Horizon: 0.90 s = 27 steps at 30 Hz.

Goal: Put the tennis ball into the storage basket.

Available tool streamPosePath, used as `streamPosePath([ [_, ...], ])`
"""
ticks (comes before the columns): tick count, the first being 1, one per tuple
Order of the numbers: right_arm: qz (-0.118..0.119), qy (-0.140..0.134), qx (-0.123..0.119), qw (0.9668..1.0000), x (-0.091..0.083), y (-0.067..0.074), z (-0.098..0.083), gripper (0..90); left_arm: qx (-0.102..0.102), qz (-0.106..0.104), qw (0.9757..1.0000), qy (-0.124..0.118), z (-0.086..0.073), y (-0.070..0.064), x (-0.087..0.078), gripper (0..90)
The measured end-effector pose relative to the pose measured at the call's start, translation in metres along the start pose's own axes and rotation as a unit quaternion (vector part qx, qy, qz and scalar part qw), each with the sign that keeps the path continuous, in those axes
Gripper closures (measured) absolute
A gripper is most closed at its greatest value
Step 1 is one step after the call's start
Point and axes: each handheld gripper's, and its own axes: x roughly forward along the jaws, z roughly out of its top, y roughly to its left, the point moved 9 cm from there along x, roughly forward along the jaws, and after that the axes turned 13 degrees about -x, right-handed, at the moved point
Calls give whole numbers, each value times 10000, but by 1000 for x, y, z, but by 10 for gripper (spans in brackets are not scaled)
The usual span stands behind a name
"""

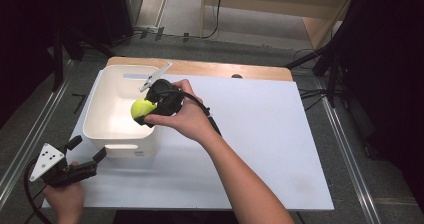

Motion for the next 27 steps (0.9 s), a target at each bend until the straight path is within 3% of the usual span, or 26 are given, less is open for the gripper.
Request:
streamPosePath([
  [16, 65, 262, -217, 9994, 15, 5, -5, 234, -8, -16, 10000, 9, 0, 0, 0, 85],
  [18, -13, 271, -289, 9992, 17, 5, -5, 203, -10, -22, 10000, 13, 0, 0, 0, 86],
  [23, 10, 36, -149, 9999, 8, 7, 1, 108, -4, -76, 10000, 12, 0, -1, 0, 79],
  [27, -34, -9, -183, 9998, 4, 8, 0, 94, 0, -21, 10000, 13, 0, 0, 0, 79],
])
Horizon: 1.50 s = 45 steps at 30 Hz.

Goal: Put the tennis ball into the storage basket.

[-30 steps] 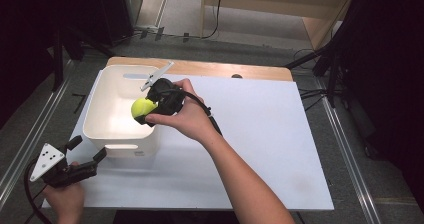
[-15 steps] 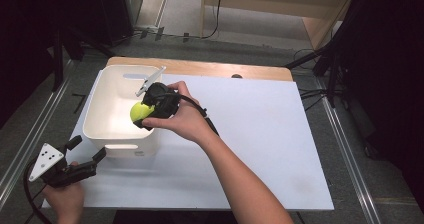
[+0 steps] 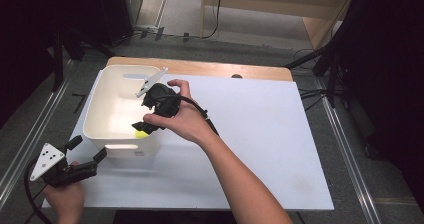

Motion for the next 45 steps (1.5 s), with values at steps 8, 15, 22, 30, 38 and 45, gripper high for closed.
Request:
streamPosePath([
  [8, -121, -82, 95, 9998, -10, -1, -12, 11, 36, 0, 10000, 7, 0, 0, 1, 79],
  [15, -354, -210, 270, 9988, -23, -5, -26, 11, 48, 24, 10000, 45, -1, 0, 1, 79],
  [22, -512, -300, 432, 9973, -35, -6, -44, 0, 113, 50, 9999, 107, -2, -1, 1, 79],
  [30, -742, -391, 559, 9949, -49, -7, -66, 0, 101, 55, 9999, 116, -2, -1, 2, 79],
  [38, -928, -454, 711, 9921, -63, -8, -89, 0, 103, 55, 9999, 110, -2, -1, 2, 79],
  [45, -1101, -557, 853, 9887, -73, -7, -109, 0, 104, 55, 9999, 108, -2, -1, 2, 79],
])
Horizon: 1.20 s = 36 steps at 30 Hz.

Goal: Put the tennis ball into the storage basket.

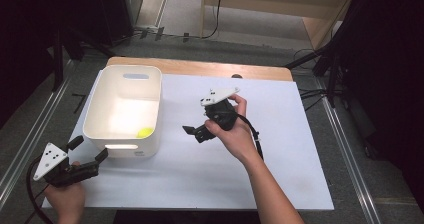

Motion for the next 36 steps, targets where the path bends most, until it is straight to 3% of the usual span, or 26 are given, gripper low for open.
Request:
streamPosePath([
  [15, -230, -192, 175, 9994, -24, -6, -35, 0, -17, -25, 10000, 12, 0, 0, 0, 79],
  [36, -603, -391, 536, 9960, -59, -14, -91, 0, 16, -48, 10000, 0, 0, 0, -1, 79],
])
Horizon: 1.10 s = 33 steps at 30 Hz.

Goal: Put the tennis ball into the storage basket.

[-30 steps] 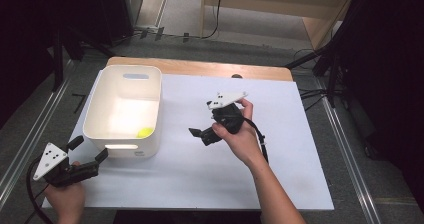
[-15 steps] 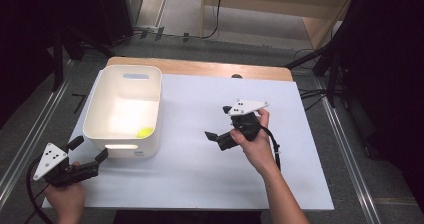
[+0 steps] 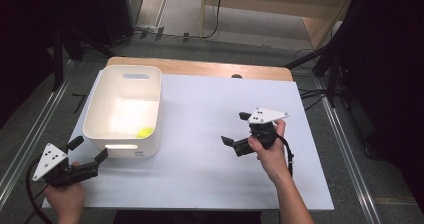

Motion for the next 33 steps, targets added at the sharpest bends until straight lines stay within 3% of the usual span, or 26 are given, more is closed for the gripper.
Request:
streamPosePath([
  [17, -295, -196, 259, 9990, -30, -9, -39, 0, -24, -12, 10000, 4, 0, 0, -1, 79],
  [33, -625, -183, 558, 9963, -55, -18, -82, 0, 5, -3, 10000, 5, -1, 0, -1, 79],
])
